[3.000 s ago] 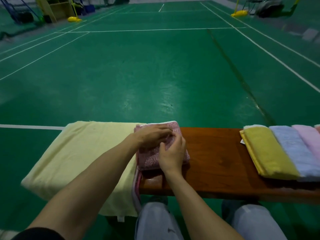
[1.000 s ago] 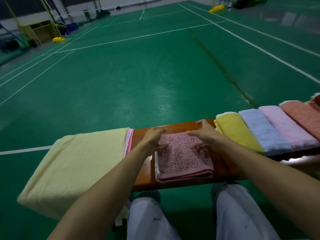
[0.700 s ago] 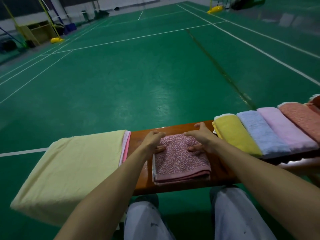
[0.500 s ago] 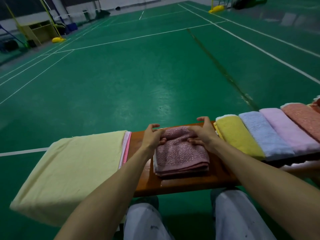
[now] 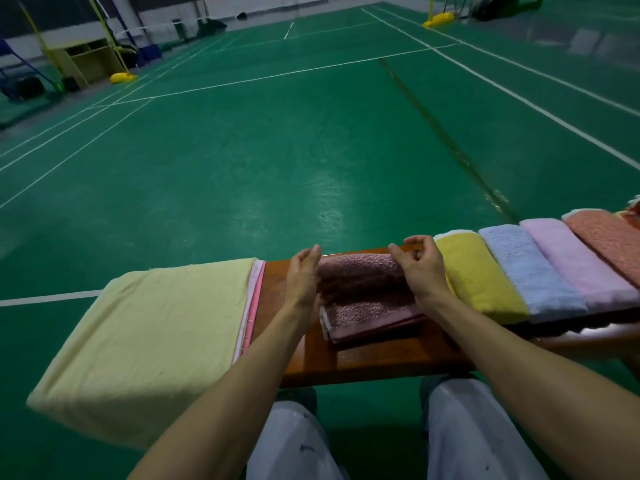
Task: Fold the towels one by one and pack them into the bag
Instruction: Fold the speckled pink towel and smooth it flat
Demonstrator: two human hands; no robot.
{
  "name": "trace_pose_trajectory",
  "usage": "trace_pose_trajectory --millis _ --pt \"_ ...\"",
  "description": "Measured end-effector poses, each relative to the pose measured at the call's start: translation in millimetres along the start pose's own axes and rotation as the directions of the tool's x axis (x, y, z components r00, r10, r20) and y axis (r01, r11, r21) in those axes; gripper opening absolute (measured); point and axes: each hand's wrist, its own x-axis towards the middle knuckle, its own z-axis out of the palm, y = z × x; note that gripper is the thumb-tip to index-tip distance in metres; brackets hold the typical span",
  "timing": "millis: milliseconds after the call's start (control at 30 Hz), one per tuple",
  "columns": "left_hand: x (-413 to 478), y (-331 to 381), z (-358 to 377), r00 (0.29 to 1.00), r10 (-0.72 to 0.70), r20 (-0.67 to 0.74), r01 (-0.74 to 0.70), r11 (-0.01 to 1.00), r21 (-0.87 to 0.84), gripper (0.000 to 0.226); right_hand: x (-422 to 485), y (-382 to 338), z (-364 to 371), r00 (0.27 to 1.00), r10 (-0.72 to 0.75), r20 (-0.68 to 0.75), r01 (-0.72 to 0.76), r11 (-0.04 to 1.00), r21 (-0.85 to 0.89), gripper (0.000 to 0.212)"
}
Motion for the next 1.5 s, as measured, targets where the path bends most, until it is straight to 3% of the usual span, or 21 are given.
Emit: trace_pose_trajectory --millis 133,400,467,567,667,733,800,900,967,1033,1167,1267,1500 --pt "-6.4 1.3 -0.7 0.999 -0.020 -0.029 0.022 0.996 0.084 0.018 -0.1 -3.1 -14.9 0.993 0.071 0.099 -0.069 0.997 -0.021 0.037" --pt "-24.5 -12.7 -20.8 0.980 0.127 0.155 -0.178 0.905 0.386 0.025 -13.2 -17.6 -42.4 0.932 0.149 0.331 -0.063 0.965 -0.255 0.049" --pt "-29.8 -17.4 -24.0 0.967 0.143 0.209 -0.226 0.858 0.461 0.027 -14.3 -19.1 -45.3 0.919 0.160 0.361 -0.034 0.943 -0.331 0.050" --pt "-35.0 -25.7 -27.4 0.934 0.200 0.296 -0.347 0.703 0.621 0.028 -15.3 -17.4 -47.1 0.902 0.165 0.399 0.034 0.894 -0.447 0.046" --pt "-36.8 -29.5 -24.9 0.898 0.223 0.380 -0.438 0.534 0.723 0.027 -18.3 -20.2 -42.7 0.893 0.143 0.426 0.173 0.766 -0.619 0.039" --pt "-36.0 -28.1 -22.4 0.891 0.222 0.397 -0.455 0.437 0.776 0.026 -17.9 -28.2 -38.4 0.888 0.150 0.436 0.276 0.585 -0.763 0.037" --pt "-36.3 -26.0 -20.2 0.889 0.229 0.396 -0.454 0.334 0.826 0.028 -16.9 -37.1 -35.3 0.921 0.065 0.385 0.327 0.412 -0.851 0.034" --pt "-36.6 -24.6 -19.6 0.888 0.243 0.391 -0.441 0.205 0.874 0.031 -18.3 -41.1 -28.1 0.908 -0.129 0.398 0.411 0.447 -0.794 0.046" --pt "-36.8 -24.7 -19.5 0.886 0.250 0.392 -0.440 0.184 0.879 0.030 -23.9 -34.5 -19.1 0.827 -0.046 0.560 0.520 0.438 -0.733 0.060" --pt "-37.5 -22.5 -16.2 0.879 0.264 0.398 -0.444 0.147 0.884 0.028 -30.3 -21.6 -13.5 0.757 0.117 0.643 0.577 0.343 -0.741 0.076" --pt "-32.2 -20.6 3.0 0.790 0.398 0.465 -0.531 0.066 0.845 0.024 -31.0 1.1 -14.3 0.737 0.133 0.663 0.638 0.188 -0.747 0.133" --pt "-23.3 -33.2 13.4 0.720 0.405 0.563 -0.644 0.091 0.759 0.032 -26.1 7.5 -16.3 0.721 0.120 0.683 0.660 0.183 -0.729 0.140" --pt "0.7 -64.5 -18.2 0.769 0.257 0.585 -0.614 0.041 0.788 0.078 -20.9 19.0 -23.7 0.716 0.116 0.688 0.642 0.277 -0.715 0.125"
